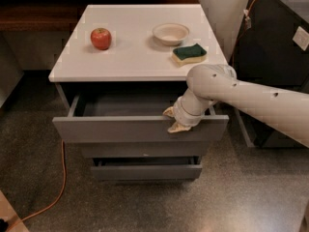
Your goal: Place apple into top drawer
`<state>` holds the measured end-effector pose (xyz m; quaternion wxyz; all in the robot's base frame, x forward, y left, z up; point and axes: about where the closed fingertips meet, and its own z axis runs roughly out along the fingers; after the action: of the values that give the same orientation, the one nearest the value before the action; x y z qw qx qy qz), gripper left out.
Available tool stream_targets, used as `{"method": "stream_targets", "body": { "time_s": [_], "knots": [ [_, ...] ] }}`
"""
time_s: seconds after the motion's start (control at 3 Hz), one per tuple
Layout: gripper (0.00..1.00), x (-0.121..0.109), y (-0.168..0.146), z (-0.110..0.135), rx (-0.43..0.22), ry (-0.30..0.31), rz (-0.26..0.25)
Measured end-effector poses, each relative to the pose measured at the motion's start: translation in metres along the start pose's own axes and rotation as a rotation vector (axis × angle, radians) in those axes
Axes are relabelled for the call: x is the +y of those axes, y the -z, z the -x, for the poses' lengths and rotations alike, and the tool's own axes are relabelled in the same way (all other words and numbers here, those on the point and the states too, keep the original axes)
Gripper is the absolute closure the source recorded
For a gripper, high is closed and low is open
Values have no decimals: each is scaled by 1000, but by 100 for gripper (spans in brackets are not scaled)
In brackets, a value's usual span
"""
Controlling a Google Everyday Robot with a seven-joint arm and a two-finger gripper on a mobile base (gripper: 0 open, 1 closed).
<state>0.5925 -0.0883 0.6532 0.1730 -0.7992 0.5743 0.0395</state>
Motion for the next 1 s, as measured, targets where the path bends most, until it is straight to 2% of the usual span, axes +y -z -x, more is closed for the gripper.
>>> {"method": "stream_targets", "body": {
  "time_s": [0.33,1.0],
  "knots": [
    [100,14,-4,5,8,26,15],
    [100,15,-4,5,9,27,16]
  ]
}}
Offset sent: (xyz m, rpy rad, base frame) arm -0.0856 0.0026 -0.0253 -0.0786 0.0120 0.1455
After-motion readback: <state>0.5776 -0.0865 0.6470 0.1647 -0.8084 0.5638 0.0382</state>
